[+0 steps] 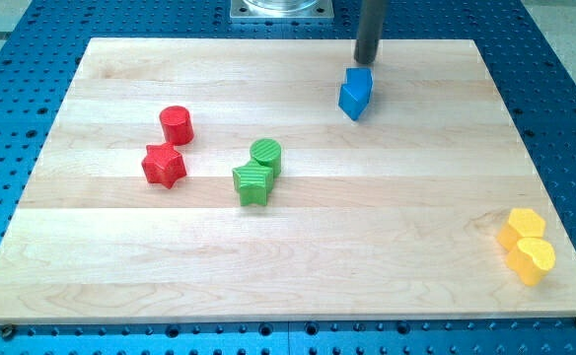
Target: Put the blue blocks in between the yellow blocks and the green blocks
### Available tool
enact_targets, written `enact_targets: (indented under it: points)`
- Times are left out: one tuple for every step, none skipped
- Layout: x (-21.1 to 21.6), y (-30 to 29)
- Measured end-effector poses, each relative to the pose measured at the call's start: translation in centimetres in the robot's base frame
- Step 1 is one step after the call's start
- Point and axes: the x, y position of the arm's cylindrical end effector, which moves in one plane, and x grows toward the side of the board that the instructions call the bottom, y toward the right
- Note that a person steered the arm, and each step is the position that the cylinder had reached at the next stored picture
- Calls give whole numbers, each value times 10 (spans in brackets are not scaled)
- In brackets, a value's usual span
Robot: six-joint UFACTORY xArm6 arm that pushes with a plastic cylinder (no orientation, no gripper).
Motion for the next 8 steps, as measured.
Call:
enact_targets:
  points:
    - [5,-20]
    - [44,-20]
    - [90,-20]
    - [89,-13]
    - [60,-2]
    - [52,0]
    - [83,0]
    - [131,-1]
